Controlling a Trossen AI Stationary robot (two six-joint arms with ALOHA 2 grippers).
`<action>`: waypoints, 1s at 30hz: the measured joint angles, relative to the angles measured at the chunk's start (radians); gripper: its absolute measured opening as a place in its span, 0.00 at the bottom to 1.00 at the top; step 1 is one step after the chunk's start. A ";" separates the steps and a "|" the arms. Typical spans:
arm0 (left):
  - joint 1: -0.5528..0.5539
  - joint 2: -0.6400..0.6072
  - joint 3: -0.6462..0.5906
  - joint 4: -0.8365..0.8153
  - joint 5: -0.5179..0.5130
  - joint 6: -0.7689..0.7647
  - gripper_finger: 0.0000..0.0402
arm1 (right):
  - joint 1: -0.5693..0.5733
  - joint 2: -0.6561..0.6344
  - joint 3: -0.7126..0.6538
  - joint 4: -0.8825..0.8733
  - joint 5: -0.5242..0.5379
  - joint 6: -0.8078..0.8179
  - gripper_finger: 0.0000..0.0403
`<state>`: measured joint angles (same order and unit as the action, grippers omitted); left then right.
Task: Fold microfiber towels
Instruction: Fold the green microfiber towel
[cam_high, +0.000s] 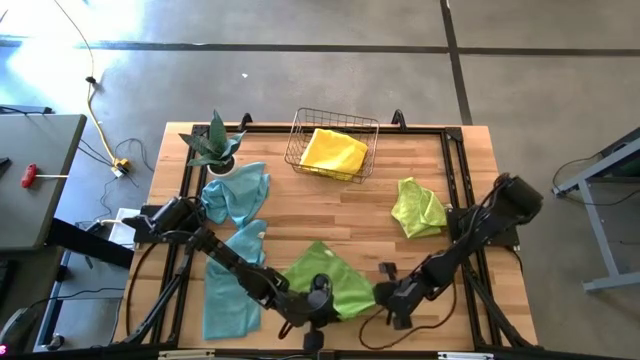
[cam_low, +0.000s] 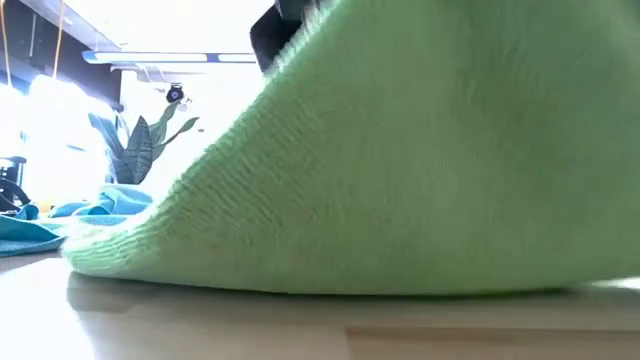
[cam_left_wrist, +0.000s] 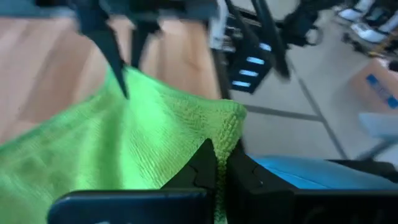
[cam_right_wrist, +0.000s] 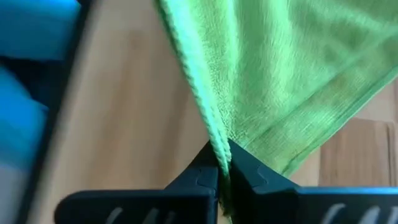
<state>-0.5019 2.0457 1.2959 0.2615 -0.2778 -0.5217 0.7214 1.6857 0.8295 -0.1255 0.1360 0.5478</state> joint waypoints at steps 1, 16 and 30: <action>-0.003 0.000 0.000 0.002 0.005 0.000 0.00 | -0.001 -0.022 0.000 -0.001 -0.016 0.017 0.00; -0.086 0.004 0.000 -0.181 -0.078 -0.126 0.00 | -0.151 -0.012 0.087 0.039 -0.100 -0.114 0.00; -0.103 -0.014 -0.001 -0.587 -0.226 -0.441 0.00 | -0.341 0.137 0.308 -0.165 -0.082 -0.511 0.00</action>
<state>-0.6045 2.0320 1.2949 -0.3254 -0.5041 -0.9625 0.3808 1.8223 1.1371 -0.2908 0.0537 0.0367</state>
